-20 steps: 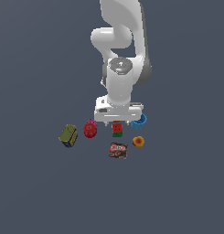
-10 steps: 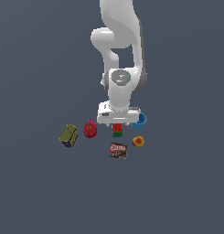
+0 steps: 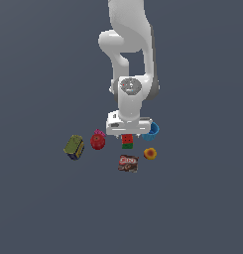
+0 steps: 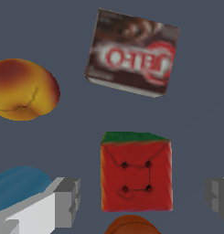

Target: Pick up a designated object from a clutter of objects.

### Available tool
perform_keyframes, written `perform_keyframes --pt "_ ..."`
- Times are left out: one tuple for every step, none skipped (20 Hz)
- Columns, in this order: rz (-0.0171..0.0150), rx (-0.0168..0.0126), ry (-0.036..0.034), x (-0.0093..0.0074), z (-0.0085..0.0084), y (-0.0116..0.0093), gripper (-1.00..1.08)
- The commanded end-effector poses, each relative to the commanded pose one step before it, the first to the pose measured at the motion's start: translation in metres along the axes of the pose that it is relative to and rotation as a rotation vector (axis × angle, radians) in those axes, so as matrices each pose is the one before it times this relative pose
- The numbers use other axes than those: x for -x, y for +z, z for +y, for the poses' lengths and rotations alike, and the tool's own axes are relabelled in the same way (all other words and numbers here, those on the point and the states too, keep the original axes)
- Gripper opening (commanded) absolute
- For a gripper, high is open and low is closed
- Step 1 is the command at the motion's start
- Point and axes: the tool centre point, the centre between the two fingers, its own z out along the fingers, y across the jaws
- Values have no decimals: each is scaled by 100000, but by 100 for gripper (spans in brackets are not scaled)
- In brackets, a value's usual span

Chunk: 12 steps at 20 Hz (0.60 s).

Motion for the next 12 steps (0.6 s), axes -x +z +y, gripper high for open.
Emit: perform_keyframes --pt "-55 -1 -1 40 -1 465 100" --pt "0 0 0 15 -1 297 100" --pt "0 0 0 17 -1 348 100" --pt "0 0 0 18 -2 398 100" --pt "0 0 0 18 -2 447 100" --pt "0 0 0 17 -2 494 100" --pt "66 -21 -4 17 -3 453 100" --pt "0 0 0 7 -1 431 100" --pt "0 0 0 3 -1 377 100" --pt "0 0 0 -1 -1 323 100" --pt "0 0 0 -4 -1 271 100" --pt "0 0 0 -5 0 220 100"
